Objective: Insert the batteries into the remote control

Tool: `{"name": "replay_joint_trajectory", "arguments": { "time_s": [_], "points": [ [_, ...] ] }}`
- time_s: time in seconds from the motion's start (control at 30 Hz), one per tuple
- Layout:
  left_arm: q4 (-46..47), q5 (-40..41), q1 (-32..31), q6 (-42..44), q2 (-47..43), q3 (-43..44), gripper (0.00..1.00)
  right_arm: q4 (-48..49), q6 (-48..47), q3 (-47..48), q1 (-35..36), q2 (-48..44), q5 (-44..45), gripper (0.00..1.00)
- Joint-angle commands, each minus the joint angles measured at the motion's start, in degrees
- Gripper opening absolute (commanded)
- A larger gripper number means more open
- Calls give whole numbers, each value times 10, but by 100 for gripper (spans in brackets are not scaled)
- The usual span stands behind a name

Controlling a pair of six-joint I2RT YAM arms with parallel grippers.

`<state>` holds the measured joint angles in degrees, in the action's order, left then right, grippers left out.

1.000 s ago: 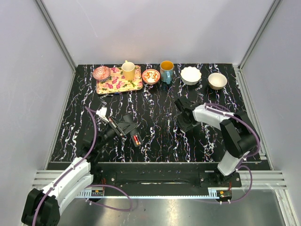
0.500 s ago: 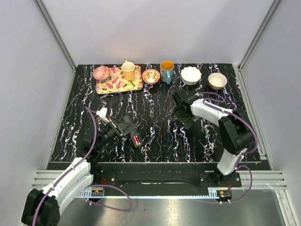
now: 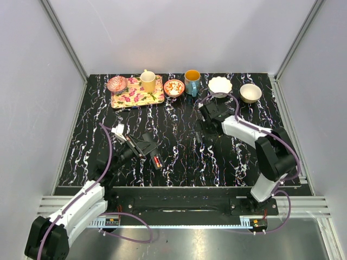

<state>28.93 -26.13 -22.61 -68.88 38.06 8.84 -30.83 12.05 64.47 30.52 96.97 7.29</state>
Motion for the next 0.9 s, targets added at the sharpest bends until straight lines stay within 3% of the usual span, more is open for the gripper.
{"name": "replay_joint_trajectory", "arguments": {
  "time_s": [0.0, 0.4, 0.63, 0.87],
  "points": [
    [20, 1, -2, 12, 1, 8, 0, 24, -92, 13, -4, 39, -44, 91],
    [20, 4, -2, 14, -1, 7, 0, 2, -80, 18, -4, 84, -57, 80],
    [28, 4, -2, 12, 11, 10, 0, -25, 51, 20, -4, 79, -107, 78],
    [30, 3, -2, 12, 18, 11, 0, -12, 96, 10, -2, 63, -148, 75]
  ]
}}
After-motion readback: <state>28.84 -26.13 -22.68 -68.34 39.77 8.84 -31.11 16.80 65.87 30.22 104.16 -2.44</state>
